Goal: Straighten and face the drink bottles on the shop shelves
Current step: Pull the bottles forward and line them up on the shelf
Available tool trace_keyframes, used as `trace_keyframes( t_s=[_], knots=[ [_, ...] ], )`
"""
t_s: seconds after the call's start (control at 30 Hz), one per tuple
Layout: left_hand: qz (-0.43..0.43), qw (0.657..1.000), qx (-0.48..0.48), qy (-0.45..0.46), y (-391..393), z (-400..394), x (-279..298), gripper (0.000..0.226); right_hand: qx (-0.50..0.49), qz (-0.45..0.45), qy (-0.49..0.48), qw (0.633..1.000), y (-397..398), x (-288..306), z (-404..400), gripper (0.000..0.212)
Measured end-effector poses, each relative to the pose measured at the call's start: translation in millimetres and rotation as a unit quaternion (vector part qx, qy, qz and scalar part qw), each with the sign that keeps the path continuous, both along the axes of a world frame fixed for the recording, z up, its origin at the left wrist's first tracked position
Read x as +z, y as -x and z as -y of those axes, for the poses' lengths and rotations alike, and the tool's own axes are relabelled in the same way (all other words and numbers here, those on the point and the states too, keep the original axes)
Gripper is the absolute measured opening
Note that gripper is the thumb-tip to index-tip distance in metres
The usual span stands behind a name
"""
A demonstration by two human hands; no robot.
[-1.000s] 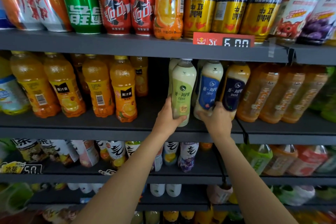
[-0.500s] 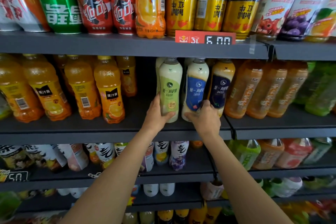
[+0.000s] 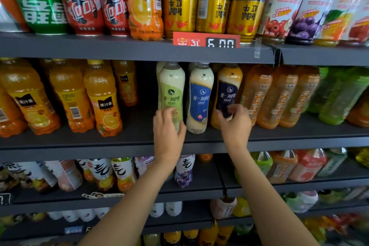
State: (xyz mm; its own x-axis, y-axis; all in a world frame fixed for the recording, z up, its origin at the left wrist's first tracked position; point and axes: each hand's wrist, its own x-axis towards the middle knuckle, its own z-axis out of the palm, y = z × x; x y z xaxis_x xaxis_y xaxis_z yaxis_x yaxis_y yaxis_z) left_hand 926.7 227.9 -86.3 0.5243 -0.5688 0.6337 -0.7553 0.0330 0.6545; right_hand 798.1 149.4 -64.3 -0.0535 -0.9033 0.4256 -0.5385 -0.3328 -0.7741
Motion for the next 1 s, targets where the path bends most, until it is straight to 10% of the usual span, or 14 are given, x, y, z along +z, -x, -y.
trace_keyframes(
  t_s=[0.33, 0.57, 1.0],
  knots=[
    [0.097, 0.960, 0.098, -0.243, 41.3, 54.6, 8.3, 0.067, 0.072, -0.071, -0.111, 0.989, 5.9, -9.1, 36.5, 0.063],
    [0.157, 0.953, 0.177, -0.188, 44.2, 71.5, -4.2, 0.069, 0.072, -0.117, -0.085, 0.987, 14.2, -10.8, 31.4, 0.063],
    [0.094, 0.988, 0.032, -0.118, 26.7, 32.7, -13.6, 0.049, 0.017, -0.072, 0.005, 0.997, 15.1, -9.2, 13.1, 0.058]
  ],
)
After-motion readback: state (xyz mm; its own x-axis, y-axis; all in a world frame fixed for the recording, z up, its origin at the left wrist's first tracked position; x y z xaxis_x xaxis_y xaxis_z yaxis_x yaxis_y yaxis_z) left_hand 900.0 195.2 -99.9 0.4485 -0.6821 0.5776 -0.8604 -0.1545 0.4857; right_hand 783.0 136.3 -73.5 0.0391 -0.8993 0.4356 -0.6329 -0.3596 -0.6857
